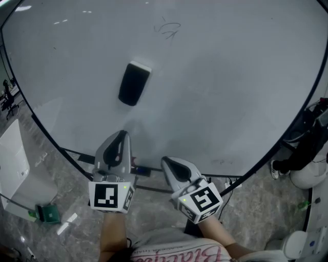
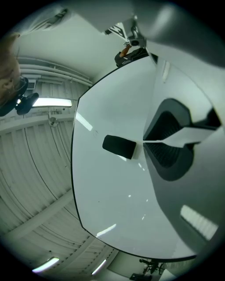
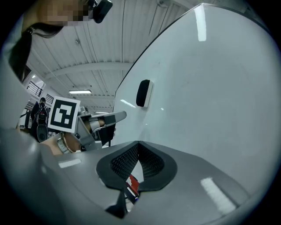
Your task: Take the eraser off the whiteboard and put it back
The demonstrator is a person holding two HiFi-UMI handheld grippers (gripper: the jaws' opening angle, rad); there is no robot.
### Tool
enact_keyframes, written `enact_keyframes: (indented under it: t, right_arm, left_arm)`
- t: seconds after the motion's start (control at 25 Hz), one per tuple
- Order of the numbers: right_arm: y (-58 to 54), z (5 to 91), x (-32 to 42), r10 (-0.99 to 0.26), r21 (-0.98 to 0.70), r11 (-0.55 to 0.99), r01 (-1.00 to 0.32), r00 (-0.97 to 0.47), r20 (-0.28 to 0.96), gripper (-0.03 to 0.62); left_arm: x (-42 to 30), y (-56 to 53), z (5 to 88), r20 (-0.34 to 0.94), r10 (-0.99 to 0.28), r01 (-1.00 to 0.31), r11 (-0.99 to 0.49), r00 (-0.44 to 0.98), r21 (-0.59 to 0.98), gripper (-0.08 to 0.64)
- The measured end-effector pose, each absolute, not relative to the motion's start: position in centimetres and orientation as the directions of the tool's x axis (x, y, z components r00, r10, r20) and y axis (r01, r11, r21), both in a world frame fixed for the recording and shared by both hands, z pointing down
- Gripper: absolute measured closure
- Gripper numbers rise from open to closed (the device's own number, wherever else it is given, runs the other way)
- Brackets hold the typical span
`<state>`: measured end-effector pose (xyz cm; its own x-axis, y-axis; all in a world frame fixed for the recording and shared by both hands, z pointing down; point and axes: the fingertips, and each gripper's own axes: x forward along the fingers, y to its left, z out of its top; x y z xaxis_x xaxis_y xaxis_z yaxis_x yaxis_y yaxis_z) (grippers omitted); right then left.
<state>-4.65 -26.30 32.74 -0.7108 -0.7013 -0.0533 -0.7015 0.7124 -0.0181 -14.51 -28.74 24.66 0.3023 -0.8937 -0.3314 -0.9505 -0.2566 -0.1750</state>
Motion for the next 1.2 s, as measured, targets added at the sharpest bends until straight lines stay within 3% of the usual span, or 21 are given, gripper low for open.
enact_keyframes:
  t: [0.08, 0.6, 1.2]
  right_arm:
    - [-26.2, 32.7, -4.7, -0.704, -0.017, 0.71, -0.704, -0.709, -0.051, 0.591]
    - [-25.6, 33.0, -4.9, -0.693, 0.02, 0.72, -0.694, -0.72, -0.051, 0.591]
    - [-25.0, 34.2, -4.6, -0.705, 0.017, 0.709, -0.705, -0.709, -0.028, 0.592]
  left_arm:
    - [-14.7, -28.2, 25.9, -0.321, -0.899, -0.954, -0.265, 0.297, -0.139, 0.56]
    - [-14.2, -25.6, 32.0, -0.271, -0.906, -0.936, -0.349, 0.324, 0.046, 0.56]
    - [-12.3, -24.5, 34.2, -0.223, -0.902, -0.916, -0.394, 0.369, 0.079, 0.56]
